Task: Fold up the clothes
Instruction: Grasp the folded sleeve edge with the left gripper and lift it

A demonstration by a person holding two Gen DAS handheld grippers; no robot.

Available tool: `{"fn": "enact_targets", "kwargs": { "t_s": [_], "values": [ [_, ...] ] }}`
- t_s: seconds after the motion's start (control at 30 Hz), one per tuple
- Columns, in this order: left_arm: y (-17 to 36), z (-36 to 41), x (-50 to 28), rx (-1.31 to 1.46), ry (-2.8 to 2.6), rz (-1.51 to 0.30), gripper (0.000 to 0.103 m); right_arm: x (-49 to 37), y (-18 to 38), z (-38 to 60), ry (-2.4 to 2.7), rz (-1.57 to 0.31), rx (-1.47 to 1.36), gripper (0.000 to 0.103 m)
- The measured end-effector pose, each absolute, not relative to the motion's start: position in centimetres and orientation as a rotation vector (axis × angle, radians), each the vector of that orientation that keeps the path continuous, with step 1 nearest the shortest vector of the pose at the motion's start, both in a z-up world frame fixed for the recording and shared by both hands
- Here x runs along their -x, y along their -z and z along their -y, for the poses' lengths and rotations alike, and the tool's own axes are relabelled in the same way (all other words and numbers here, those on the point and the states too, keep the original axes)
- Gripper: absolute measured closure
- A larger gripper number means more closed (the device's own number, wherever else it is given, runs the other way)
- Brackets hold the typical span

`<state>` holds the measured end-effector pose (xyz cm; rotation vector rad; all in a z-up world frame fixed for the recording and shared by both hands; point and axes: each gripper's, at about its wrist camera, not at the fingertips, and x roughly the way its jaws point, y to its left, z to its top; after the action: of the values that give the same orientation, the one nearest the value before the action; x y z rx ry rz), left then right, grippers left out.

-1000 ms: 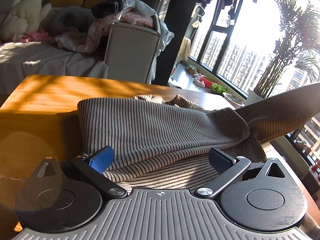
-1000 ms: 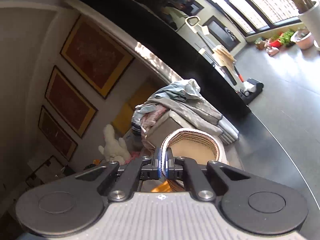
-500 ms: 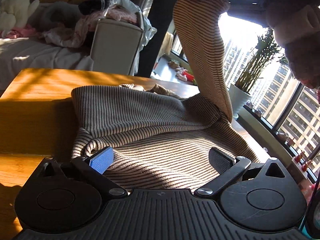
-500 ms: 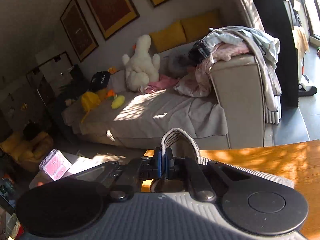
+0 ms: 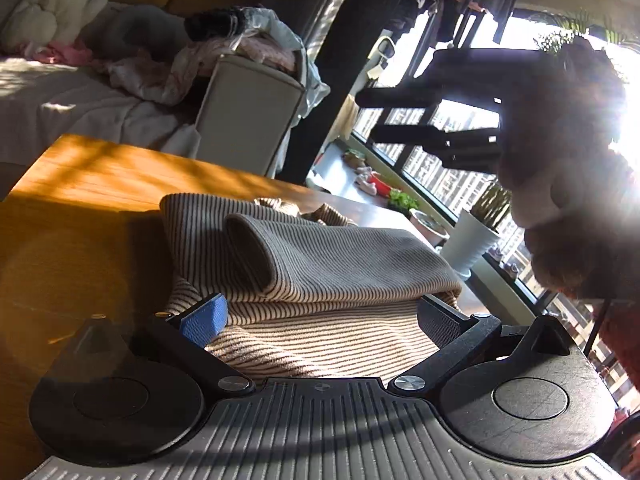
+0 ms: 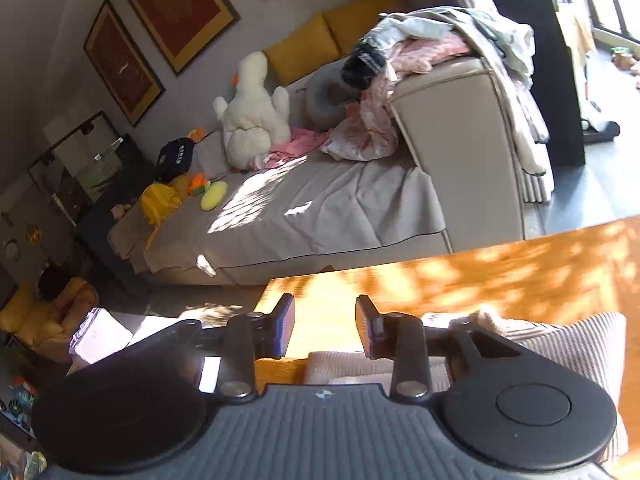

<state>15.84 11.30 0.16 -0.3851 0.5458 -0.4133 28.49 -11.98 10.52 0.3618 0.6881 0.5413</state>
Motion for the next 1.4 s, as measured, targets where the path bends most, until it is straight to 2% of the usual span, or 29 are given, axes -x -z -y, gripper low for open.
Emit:
{"fn": "enact_targets", "kwargs": {
  "t_s": [0.07, 0.13, 0.27, 0.47, 0.53, 0.57, 0.6, 0.63, 0.83, 0.97, 1.27, 1.37, 1.4],
  "values": [
    [-1.1, -11.7, -16.2, 0.42, 0.411, -0.519, 0.005, -26.9, -8.9, 14.6, -0.5, -0.656, -0.366, 0.057],
    [-1.7, -11.0, -17.5, 0.393, 0.402, -0.542, 0.014, -25.1, -7.1, 16.9, -0.459, -0.63, -0.373, 0.051],
    [-1.0, -8.9, -20.9, 0.331, 0.347, -0.655, 0.017, -21.1, -2.7, 20.7, -0.417, -0.62, -0.402, 0.043],
    [0.6, -6.6, -22.8, 0.268, 0.28, -0.711, 0.051, -19.2, -0.6, 21.6, -0.43, -0.625, -0.41, 0.035],
    [0.9, -6.1, -22.7, 0.228, 0.265, -0.7, 0.073, -18.9, -0.3, 21.7, -0.439, -0.623, -0.406, 0.023],
    [0.9, -6.0, -22.7, 0.209, 0.255, -0.691, 0.079, -18.7, -0.2, 21.7, -0.443, -0.622, -0.404, 0.019],
    [0.8, -5.9, -22.7, 0.187, 0.24, -0.677, 0.089, -18.6, 0.0, 21.7, -0.448, -0.62, -0.402, 0.019],
    [0.7, -6.1, -22.7, 0.177, 0.23, -0.666, 0.094, -18.4, 0.1, 21.7, -0.452, -0.619, -0.4, 0.019],
    [-1.7, -9.0, -23.0, 0.205, 0.15, -0.567, 0.096, -17.6, 0.8, 21.6, -0.476, -0.612, -0.381, 0.011],
    [-2.1, -11.2, -23.3, 0.201, 0.078, -0.547, 0.096, -17.7, 0.7, 21.3, -0.479, -0.623, -0.381, 0.001],
    [-0.7, -14.9, -23.3, 0.237, -0.015, -0.582, 0.097, -18.0, 1.2, 21.3, -0.466, -0.66, -0.398, 0.0],
    [-1.2, -15.1, -22.9, 0.302, 0.041, -0.577, 0.094, -18.2, 1.2, 21.3, -0.466, -0.661, -0.396, 0.0],
    [-1.3, -15.1, -22.8, 0.323, 0.061, -0.575, 0.087, -18.2, 1.2, 21.3, -0.466, -0.661, -0.398, 0.0]
  ]
}}
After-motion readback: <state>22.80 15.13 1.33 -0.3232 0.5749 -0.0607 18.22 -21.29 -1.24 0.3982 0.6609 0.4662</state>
